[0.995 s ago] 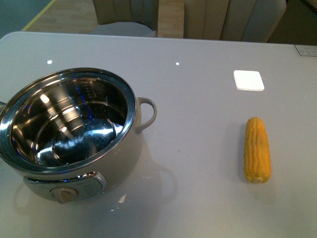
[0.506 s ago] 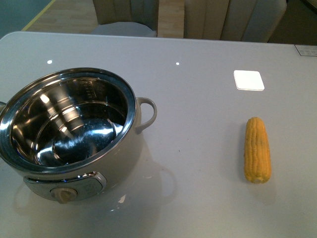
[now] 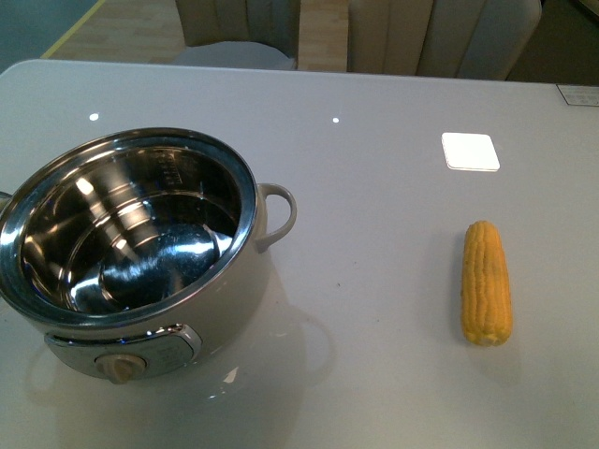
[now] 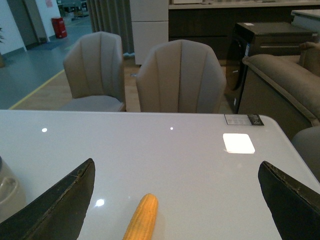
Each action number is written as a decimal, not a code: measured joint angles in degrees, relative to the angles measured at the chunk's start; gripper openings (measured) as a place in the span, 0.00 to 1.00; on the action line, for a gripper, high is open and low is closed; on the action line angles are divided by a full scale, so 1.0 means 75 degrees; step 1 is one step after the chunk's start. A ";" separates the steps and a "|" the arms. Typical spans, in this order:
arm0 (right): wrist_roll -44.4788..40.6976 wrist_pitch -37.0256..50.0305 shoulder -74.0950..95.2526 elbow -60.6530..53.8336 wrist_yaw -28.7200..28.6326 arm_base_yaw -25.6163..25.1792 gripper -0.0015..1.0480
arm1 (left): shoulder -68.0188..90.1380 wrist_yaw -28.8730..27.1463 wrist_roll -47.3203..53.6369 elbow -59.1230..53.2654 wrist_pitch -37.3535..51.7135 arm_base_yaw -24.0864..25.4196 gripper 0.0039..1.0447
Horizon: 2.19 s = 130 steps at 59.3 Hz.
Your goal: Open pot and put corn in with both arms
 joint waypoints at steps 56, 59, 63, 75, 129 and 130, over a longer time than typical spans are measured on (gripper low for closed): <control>0.0003 -0.0020 0.0015 0.0009 0.0003 0.0000 0.92 | -0.1944 0.0000 0.0009 0.0000 -0.1982 0.0000 0.51; 0.0455 -0.1163 0.0539 0.0431 0.0064 0.0020 0.92 | -0.1944 0.0000 0.0009 0.0000 -0.1982 0.0000 0.60; 0.1364 -0.2804 0.1807 0.1119 0.0134 0.0026 0.92 | -0.1950 0.0006 0.0012 0.0000 -0.1985 0.0000 0.72; 0.2430 -0.1996 0.3733 0.1201 0.0236 0.0201 0.92 | -0.1950 0.0000 0.0026 0.0000 -0.1988 0.0000 0.93; 0.1766 0.3439 1.5822 0.5257 0.1749 0.1935 0.92 | -0.1950 0.0000 0.0035 0.0000 -0.1988 0.0000 0.94; 0.1775 0.3427 1.5865 0.5298 0.1749 0.1935 0.92 | -0.1950 0.0000 0.0032 0.0000 -0.1988 0.0000 0.94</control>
